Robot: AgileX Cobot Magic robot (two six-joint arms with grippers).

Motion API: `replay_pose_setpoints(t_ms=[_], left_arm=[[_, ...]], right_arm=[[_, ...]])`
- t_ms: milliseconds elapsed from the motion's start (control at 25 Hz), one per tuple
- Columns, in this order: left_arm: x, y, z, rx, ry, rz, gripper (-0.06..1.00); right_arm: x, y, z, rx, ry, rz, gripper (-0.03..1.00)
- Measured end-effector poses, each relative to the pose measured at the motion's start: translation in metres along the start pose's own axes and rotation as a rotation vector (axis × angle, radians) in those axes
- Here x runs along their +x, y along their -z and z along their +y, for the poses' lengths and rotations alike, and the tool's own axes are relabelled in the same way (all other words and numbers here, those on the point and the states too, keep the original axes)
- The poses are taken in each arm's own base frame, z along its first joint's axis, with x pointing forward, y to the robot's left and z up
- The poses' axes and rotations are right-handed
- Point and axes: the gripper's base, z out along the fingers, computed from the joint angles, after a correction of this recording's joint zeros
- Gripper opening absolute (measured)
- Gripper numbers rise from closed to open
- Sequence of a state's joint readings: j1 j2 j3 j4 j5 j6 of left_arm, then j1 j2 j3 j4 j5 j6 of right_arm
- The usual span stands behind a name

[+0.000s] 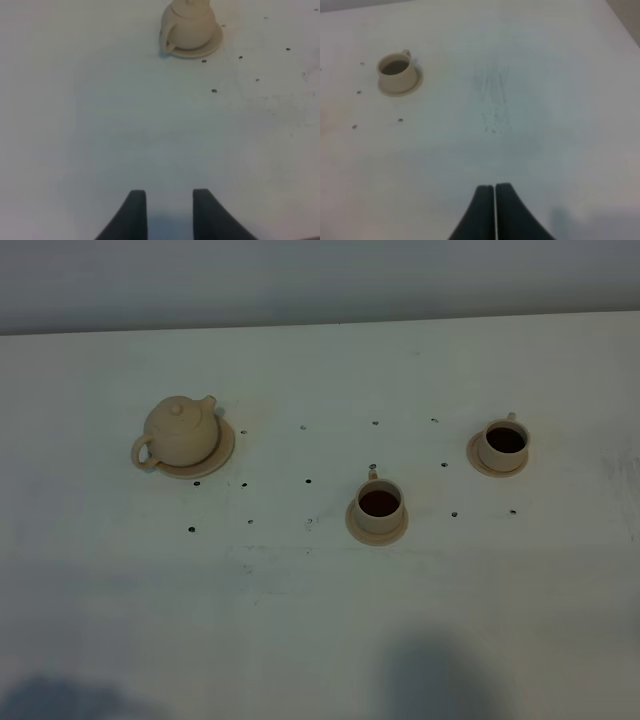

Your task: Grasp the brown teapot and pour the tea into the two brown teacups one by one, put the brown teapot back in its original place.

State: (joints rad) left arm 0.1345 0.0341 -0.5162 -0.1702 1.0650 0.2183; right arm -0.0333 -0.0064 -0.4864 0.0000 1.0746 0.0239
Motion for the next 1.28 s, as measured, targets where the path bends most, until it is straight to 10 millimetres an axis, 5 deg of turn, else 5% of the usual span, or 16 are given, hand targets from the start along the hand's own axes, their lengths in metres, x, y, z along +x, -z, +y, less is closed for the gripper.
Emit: replay_pose_setpoints(t_ms=[1280], left_arm=[[0.0000, 0.0000, 0.0000, 0.000, 0.000, 0.000, 0.28]], right_arm=[[0.0000, 0.0000, 0.0000, 0.000, 0.000, 0.000, -0.02]])
